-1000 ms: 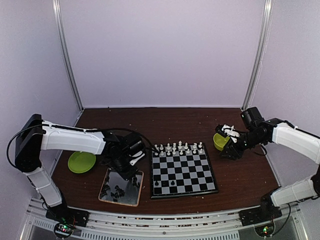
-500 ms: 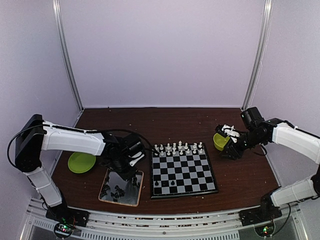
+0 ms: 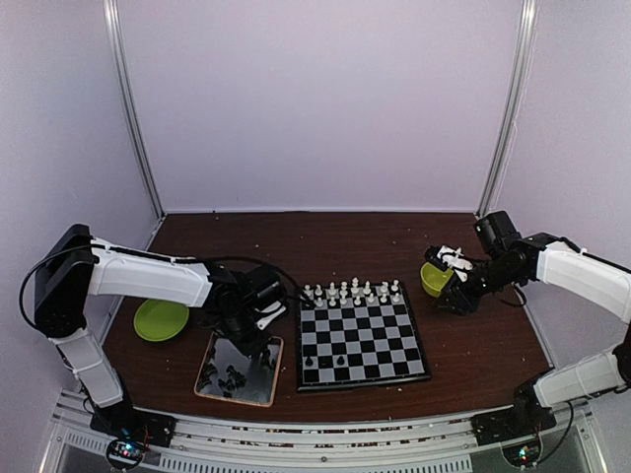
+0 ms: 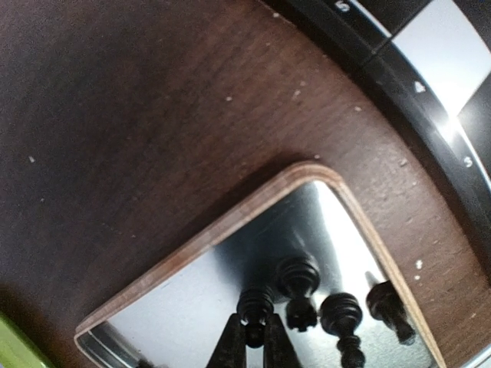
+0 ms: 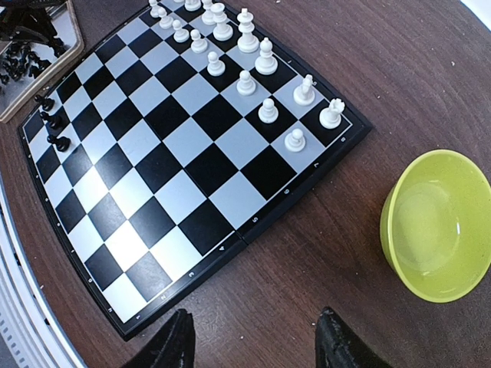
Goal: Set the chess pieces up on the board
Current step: Pick up the pawn from the storage box.
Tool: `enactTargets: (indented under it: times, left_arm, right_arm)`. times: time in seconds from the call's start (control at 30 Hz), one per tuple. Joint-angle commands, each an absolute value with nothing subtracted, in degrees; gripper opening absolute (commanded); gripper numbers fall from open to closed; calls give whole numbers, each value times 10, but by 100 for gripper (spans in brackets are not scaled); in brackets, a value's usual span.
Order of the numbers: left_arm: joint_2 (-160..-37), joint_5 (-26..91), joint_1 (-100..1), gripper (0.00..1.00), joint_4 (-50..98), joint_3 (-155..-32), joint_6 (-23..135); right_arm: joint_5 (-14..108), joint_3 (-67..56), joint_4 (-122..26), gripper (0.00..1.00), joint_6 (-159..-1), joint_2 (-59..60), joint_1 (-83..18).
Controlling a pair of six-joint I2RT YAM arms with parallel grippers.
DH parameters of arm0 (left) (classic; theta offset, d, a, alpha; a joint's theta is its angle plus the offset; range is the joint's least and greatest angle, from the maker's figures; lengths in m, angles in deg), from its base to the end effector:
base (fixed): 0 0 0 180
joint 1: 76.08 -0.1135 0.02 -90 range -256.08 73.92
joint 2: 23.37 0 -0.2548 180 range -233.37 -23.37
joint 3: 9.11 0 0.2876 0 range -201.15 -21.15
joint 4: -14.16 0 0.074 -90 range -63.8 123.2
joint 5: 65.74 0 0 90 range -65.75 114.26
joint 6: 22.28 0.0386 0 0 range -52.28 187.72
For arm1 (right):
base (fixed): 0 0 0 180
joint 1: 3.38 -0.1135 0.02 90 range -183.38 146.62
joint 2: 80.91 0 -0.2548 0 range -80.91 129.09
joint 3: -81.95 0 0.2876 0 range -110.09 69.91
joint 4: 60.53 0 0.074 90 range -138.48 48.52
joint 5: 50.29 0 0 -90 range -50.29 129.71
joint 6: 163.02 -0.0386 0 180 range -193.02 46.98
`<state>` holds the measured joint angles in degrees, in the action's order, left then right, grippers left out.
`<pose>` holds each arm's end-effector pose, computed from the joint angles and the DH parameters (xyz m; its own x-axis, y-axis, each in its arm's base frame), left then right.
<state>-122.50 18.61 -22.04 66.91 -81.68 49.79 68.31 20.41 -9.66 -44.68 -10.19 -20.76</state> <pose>0.2019 -0.2718 0.1260 -0.7937 0.5723 -0.2063 0.5785 0.8149 0.0349 0.2556 0.0994 0.2146 -0.4950 -0.5917 -0.6363 -0.8241 0.5518 0.1281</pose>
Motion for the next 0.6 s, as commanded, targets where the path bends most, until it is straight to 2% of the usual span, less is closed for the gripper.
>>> enactTargets:
  times: [0.0, 0.13, 0.37, 0.57]
  left_arm:
    - [-1221, 102, -225, 0, 713, -847, 499]
    - [-1197, 105, -226, 0, 728, -860, 504]
    - [-1151, 223, -215, 0, 655, -890, 505]
    - [-1180, 279, -163, 1, 595, -959, 570]
  right_arm:
    - [676, 197, -95, 54, -443, -99, -210]
    - [676, 197, -95, 54, -443, -99, -210]
    - [675, 196, -95, 54, -443, -102, -210]
    - [677, 196, -95, 54, -443, -105, -210]
